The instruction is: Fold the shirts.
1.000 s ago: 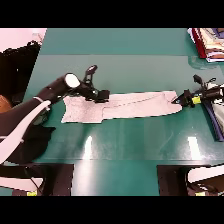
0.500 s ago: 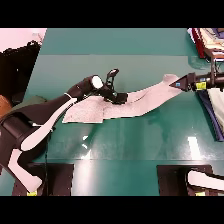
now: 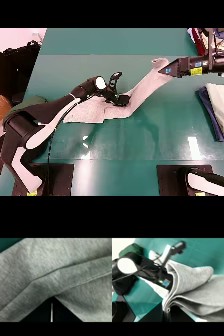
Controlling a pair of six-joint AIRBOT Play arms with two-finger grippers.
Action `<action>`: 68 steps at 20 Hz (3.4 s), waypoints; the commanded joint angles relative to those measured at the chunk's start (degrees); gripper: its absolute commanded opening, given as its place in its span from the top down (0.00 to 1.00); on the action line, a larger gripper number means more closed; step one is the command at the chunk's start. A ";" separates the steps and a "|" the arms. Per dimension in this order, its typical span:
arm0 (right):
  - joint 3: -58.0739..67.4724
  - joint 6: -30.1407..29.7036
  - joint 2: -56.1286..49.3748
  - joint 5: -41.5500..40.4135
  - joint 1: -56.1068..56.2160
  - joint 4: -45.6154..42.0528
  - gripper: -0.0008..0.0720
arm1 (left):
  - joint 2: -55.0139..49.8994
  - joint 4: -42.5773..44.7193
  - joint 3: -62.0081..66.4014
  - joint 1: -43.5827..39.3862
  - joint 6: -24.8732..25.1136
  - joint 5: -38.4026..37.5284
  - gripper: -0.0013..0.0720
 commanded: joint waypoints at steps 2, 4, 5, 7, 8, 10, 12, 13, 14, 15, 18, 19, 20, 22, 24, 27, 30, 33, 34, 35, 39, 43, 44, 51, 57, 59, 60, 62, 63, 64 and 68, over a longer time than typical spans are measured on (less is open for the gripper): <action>2.10 0.74 0.13 -1.36 5.84 0.00 0.97 | 1.73 1.46 1.07 1.64 1.29 -2.82 0.96; 2.10 0.70 0.07 -3.10 8.59 0.09 0.97 | 5.03 5.53 1.62 4.37 1.25 -4.94 0.96; 2.10 0.46 0.07 -4.55 10.40 0.17 0.97 | 7.50 8.13 1.62 6.34 1.29 -6.03 0.96; 2.29 -0.22 -0.48 -8.35 14.69 0.44 0.97 | 12.63 13.29 1.62 11.15 1.75 -8.17 0.95; 3.41 -0.59 -1.77 -9.11 16.96 0.46 0.97 | 15.56 16.20 1.62 14.25 1.90 -9.07 0.95; 8.26 -0.59 -6.67 -10.38 22.62 0.48 0.97 | 21.18 20.15 1.62 20.68 1.97 -10.99 0.95; 13.88 -0.59 -12.96 -14.10 28.65 0.46 0.97 | 26.21 22.27 1.62 26.88 2.14 -13.03 0.96; 16.74 -0.59 -16.50 -15.76 31.63 0.46 0.97 | 28.28 23.12 1.62 29.49 2.14 -13.81 0.95; 20.13 -0.59 -20.57 -17.25 34.80 0.44 0.97 | 30.32 23.58 1.62 32.17 2.14 -14.62 0.96; 23.37 -0.59 -24.37 -18.14 37.53 0.44 0.96 | 32.04 23.65 1.62 34.49 2.14 -15.30 0.95; 33.53 -0.59 -35.50 -17.62 43.56 0.50 0.24 | 34.91 23.65 1.60 38.97 2.14 -17.18 0.95; 36.20 -0.57 -37.97 -15.74 44.46 0.50 0.24 | 35.17 23.65 1.60 39.63 2.14 -18.16 0.95; 38.07 -0.55 -39.52 -13.31 44.87 0.39 0.29 | 35.19 23.65 1.60 39.87 2.14 -19.06 0.95; 36.74 -0.52 -39.21 -10.14 43.71 -0.07 0.38 | 35.17 23.47 1.55 39.85 2.19 -20.31 0.95; 31.12 -0.52 -36.61 -7.45 40.17 -0.09 0.38 | 35.17 22.80 1.53 39.85 2.19 -20.87 0.95; 20.48 1.29 -32.06 -4.33 32.44 -1.55 0.39 | 35.17 22.27 1.53 39.85 2.21 -22.12 0.95; 7.45 4.72 -25.90 -5.81 23.89 -9.31 0.39 | 35.17 22.03 1.53 39.80 2.21 -22.49 0.95; -5.11 7.63 -20.00 -12.20 15.76 -9.99 0.39 | 35.17 20.94 1.53 39.80 2.21 -22.38 0.95; -8.37 7.91 -18.60 -14.56 13.97 -9.86 0.38 | 35.17 20.41 1.53 39.80 2.21 -22.18 0.95; -11.02 7.89 -17.70 -16.46 12.85 -9.88 0.38 | 35.17 20.00 1.53 39.80 2.21 -21.90 0.95; -14.75 7.80 -20.20 -17.79 13.77 -7.34 0.27 | 35.17 19.28 1.53 39.80 2.21 -20.13 0.95; -10.51 5.22 -27.19 -18.25 19.47 1.92 0.27 | 35.17 18.86 1.42 39.80 2.23 -19.41 0.95; -8.55 5.22 -29.14 -18.23 21.07 3.32 0.27 | 35.12 18.86 1.36 39.80 2.25 -19.43 0.95; 5.79 5.16 -37.09 -18.18 27.65 4.20 0.97 | 35.12 17.40 1.14 39.80 2.16 -19.71 0.95; 9.57 10.47 -27.87 -15.19 19.32 -11.39 0.97 | 35.12 17.20 1.14 31.45 2.12 -19.61 0.96; 9.57 12.68 -22.88 -12.13 12.20 -17.99 0.97 | 35.12 17.16 1.14 26.27 2.12 -18.45 0.96; 9.55 12.66 -20.55 -10.97 8.20 -20.00 0.97 | 35.12 17.16 1.14 23.69 2.12 -17.66 0.96; 9.57 12.68 -15.89 -10.27 -1.36 -22.27 0.97 | 35.12 17.18 1.14 19.26 2.12 -15.56 0.96; 9.57 12.68 -14.12 -10.54 -6.01 -22.40 0.97 | 35.12 17.16 1.14 17.09 2.10 -14.05 0.95; 9.57 12.72 -12.59 -10.78 -11.02 -22.36 0.97 | 35.12 17.16 1.14 15.06 2.10 -12.52 0.95; 9.57 12.72 -10.62 -10.99 -28.04 -22.32 0.97 | 35.12 17.18 1.14 8.68 2.08 -9.18 0.95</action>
